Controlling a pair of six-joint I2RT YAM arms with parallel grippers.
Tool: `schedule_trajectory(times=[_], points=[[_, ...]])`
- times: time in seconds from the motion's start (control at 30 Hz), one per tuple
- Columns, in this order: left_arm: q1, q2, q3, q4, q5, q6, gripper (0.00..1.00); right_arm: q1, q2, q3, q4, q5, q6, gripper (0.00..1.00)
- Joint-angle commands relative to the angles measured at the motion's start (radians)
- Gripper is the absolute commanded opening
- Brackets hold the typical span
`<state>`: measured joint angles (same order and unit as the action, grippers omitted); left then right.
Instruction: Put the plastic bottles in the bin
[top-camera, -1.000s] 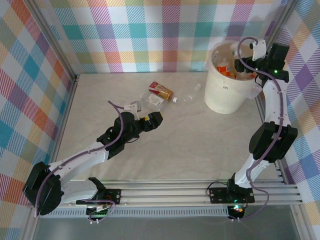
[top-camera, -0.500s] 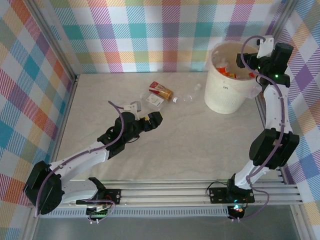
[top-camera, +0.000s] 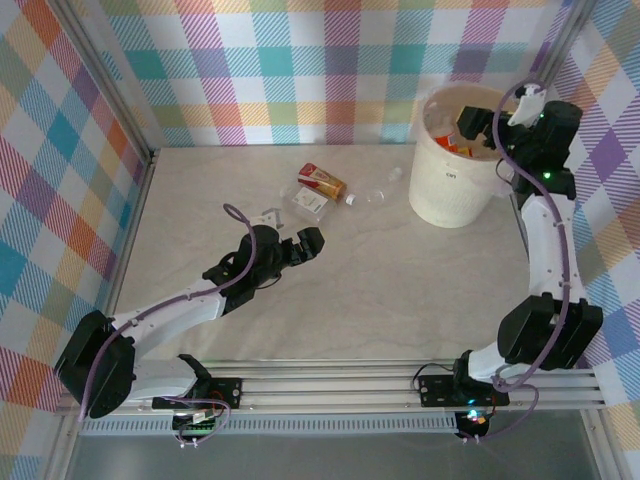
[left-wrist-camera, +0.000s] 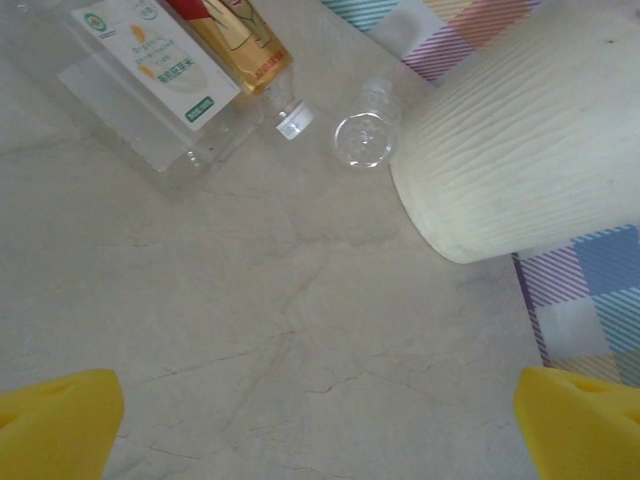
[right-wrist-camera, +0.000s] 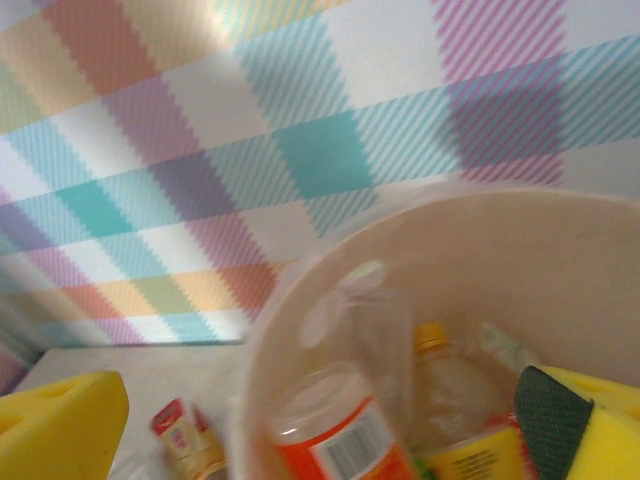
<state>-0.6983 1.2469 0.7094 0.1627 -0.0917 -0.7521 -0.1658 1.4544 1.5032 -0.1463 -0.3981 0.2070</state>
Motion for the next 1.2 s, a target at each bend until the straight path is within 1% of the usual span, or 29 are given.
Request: schedule_trajectory(times=[0.0, 0.1, 0.2, 0.33, 0.43, 0.53, 0.6, 0.77, 0.87, 1.0, 1.17], points=[[-0.004, 0.01, 0.02, -0.024, -0.051, -0.039, 1.0, 0.049, -0.067, -0.053, 0.07, -0.042, 0.056, 1.0], [-0.001, 0.014, 0.018, -0.044, -0.08, -0.066, 1.0, 0.096, -0.108, -0.118, 0.102, -0.061, 0.102, 1.0], [0.009, 0.016, 0.014, -0.064, -0.097, -0.092, 1.0, 0.17, -0.153, -0.188, 0.107, -0.06, 0.112, 1.0], [0.029, 0.026, 0.017, -0.08, -0.098, -0.111, 1.0, 0.279, -0.216, -0.293, 0.102, -0.024, 0.075, 1.0], [0.049, 0.05, 0.037, -0.105, -0.088, -0.108, 1.0, 0.323, -0.255, -0.368, 0.122, -0.014, 0.109, 1.0], [0.073, 0.103, 0.1, -0.195, -0.097, -0.104, 1.0, 0.348, -0.285, -0.429, 0.131, -0.01, 0.146, 1.0], [0.083, 0.151, 0.138, -0.227, -0.107, -0.073, 1.0, 0.358, -0.296, -0.464, 0.143, -0.018, 0.169, 1.0], [0.109, 0.265, 0.218, -0.248, -0.114, -0.023, 1.0, 0.365, -0.311, -0.509, 0.124, -0.015, 0.195, 1.0], [0.134, 0.338, 0.284, -0.269, -0.105, -0.019, 1.0, 0.368, -0.319, -0.527, 0.122, -0.03, 0.203, 1.0], [0.172, 0.426, 0.37, -0.224, -0.023, 0.01, 1.0, 0.37, -0.325, -0.51, 0.066, -0.019, 0.163, 1.0], [0.201, 0.553, 0.503, -0.143, 0.083, 0.127, 1.0, 0.372, -0.346, -0.506, 0.047, -0.015, 0.132, 1.0]])
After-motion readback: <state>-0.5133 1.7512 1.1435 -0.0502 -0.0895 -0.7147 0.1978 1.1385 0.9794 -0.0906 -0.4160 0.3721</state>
